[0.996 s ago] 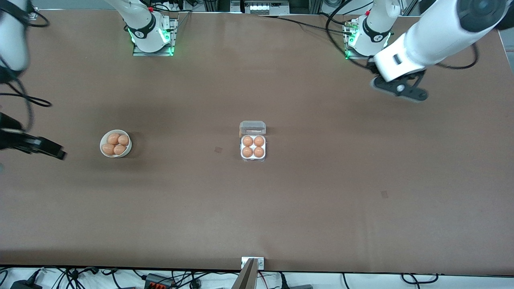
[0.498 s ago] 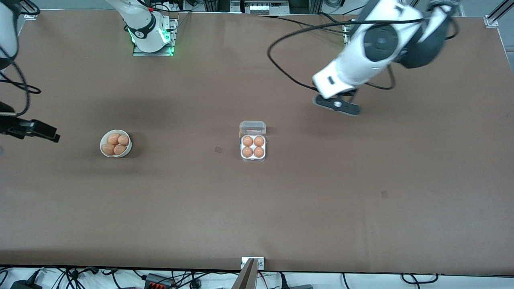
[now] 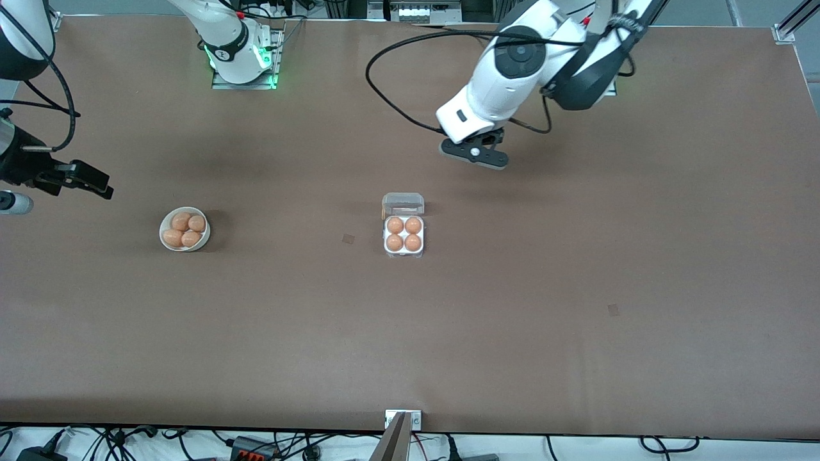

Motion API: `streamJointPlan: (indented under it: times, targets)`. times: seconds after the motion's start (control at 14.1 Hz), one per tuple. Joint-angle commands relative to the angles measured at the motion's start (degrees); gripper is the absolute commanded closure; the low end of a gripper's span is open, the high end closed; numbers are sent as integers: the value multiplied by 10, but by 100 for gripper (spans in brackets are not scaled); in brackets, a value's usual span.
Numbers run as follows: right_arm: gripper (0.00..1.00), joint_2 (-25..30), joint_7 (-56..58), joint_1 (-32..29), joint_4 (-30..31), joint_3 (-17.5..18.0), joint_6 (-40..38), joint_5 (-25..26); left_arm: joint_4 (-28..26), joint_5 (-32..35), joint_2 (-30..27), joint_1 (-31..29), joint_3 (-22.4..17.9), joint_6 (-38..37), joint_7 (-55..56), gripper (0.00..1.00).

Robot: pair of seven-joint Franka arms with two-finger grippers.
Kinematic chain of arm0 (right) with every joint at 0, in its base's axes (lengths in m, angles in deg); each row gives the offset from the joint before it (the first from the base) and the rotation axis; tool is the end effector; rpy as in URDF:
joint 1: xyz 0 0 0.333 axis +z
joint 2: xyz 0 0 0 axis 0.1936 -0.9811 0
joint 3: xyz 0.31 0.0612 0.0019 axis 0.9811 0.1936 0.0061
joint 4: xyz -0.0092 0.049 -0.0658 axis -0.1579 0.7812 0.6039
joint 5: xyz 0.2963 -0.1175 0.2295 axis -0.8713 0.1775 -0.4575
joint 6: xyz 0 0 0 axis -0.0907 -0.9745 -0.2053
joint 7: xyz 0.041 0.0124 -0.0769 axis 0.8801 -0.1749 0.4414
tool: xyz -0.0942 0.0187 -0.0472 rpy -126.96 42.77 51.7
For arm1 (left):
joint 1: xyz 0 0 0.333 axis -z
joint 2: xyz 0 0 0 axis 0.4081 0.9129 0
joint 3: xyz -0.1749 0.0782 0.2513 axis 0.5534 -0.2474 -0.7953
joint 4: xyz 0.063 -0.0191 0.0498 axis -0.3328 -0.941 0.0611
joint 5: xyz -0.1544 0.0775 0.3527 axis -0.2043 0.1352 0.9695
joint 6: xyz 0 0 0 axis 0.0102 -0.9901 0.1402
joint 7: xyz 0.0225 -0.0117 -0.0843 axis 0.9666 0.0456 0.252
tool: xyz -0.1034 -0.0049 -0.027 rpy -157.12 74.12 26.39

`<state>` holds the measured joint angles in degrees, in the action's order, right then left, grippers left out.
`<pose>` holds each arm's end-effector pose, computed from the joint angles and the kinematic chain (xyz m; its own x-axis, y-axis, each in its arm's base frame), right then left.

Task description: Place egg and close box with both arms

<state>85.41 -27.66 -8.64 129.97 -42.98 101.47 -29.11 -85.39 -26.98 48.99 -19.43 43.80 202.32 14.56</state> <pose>0.5866 -0.0325 0.5536 0.9983 -0.0573 0.0141 -0.0575 -0.9983 0.0130 0.4423 -0.3950 0.4133 0.9698 -0.1867 -0.1569 -0.1601 -0.9727 0.1677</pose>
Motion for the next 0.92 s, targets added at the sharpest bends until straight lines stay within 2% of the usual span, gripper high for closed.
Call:
streamJointPlan:
  times: [0.0, 0.14, 0.43, 0.64, 0.85]
  targets:
    - [0, 9, 8, 0, 2, 4, -4, 7, -3, -1, 39, 9, 3, 71, 12, 99]
    - [0, 6, 7, -2, 1, 3, -4, 5, -3, -1, 78, 31, 2, 127, 21, 99]
    - [0, 1, 8, 4, -6, 3, -4, 2, -3, -1, 122, 73, -1, 158, 34, 99]
    - [0, 1, 6, 5, -8, 3, 1, 1, -3, -1, 163, 90, -5, 235, 35, 99]
    - [0, 1, 8, 5, -10, 6, -1, 2, 0, 3, 198, 95, -7, 280, 35, 99]
